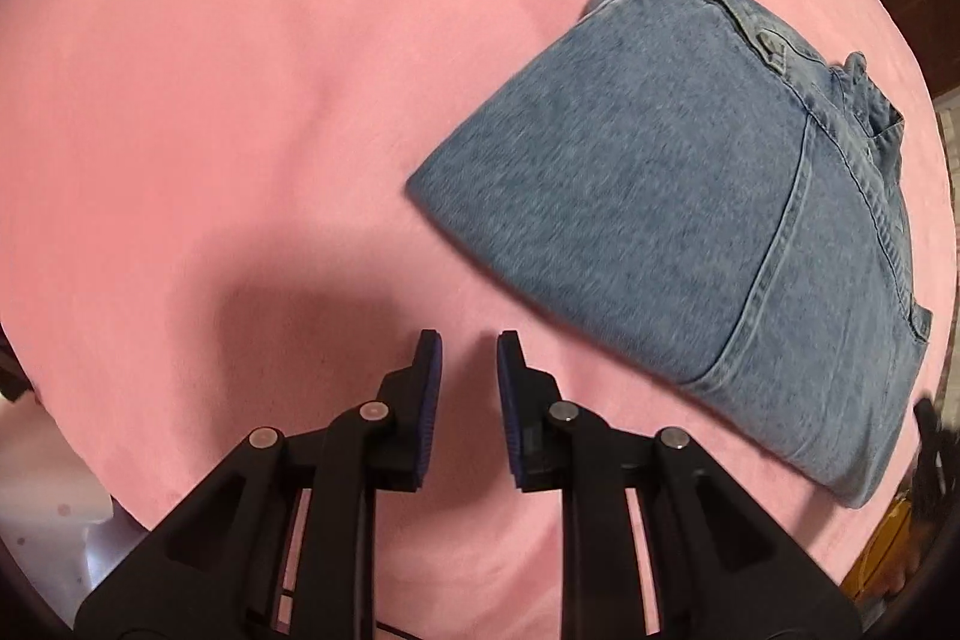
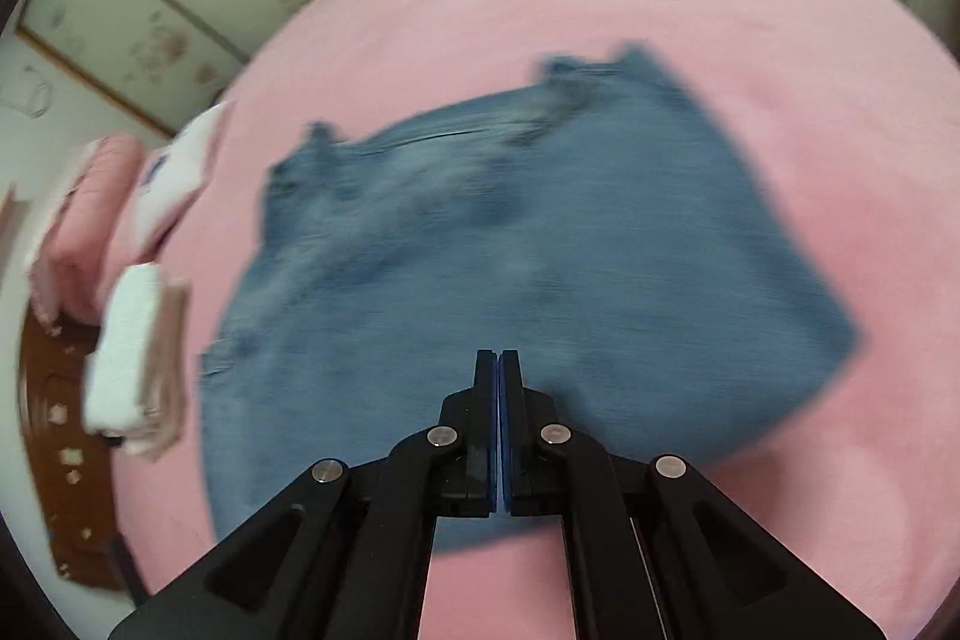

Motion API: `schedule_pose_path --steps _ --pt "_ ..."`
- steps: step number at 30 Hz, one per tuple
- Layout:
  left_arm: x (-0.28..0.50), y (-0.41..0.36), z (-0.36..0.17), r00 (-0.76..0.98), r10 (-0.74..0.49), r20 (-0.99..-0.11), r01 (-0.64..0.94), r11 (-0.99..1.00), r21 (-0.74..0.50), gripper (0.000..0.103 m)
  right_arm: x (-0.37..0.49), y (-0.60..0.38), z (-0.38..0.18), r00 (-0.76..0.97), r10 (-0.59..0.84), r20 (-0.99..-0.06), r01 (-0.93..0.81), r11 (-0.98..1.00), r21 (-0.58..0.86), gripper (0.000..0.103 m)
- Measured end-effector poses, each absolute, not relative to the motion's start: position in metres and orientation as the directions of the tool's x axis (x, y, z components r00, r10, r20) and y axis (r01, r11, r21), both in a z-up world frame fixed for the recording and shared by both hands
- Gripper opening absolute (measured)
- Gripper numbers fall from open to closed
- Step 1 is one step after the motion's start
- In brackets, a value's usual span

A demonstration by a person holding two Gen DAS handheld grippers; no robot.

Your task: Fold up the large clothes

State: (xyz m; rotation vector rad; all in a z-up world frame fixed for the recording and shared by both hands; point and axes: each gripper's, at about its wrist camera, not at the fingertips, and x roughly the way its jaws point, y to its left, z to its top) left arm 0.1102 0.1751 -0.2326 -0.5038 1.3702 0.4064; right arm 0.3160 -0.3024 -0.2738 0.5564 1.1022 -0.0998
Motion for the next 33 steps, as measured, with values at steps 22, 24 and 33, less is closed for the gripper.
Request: schedule_pose_path --steps 22,24,33 --pt "0.094 0.208 -0.254 0.416 -0.416 -0.809 -0.573 0.571 -0.588 0.048 0.428 -0.127 -0.364 0.064 0.075 -0.995 0.044 0.996 0.078 0.000" --pt "0.099 0.212 -0.260 0.435 -0.428 -0.793 -0.584 0.536 -0.610 0.048 0.430 -0.125 -0.366 0.068 0.085 -0.994 0.063 0.994 0.089 0.000" --pt "0.148 0.217 -0.292 0.473 -0.442 -0.762 -0.625 0.441 -0.644 0.048 0.431 -0.110 -0.361 0.084 0.005 -0.996 0.057 0.998 0.010 0.000"
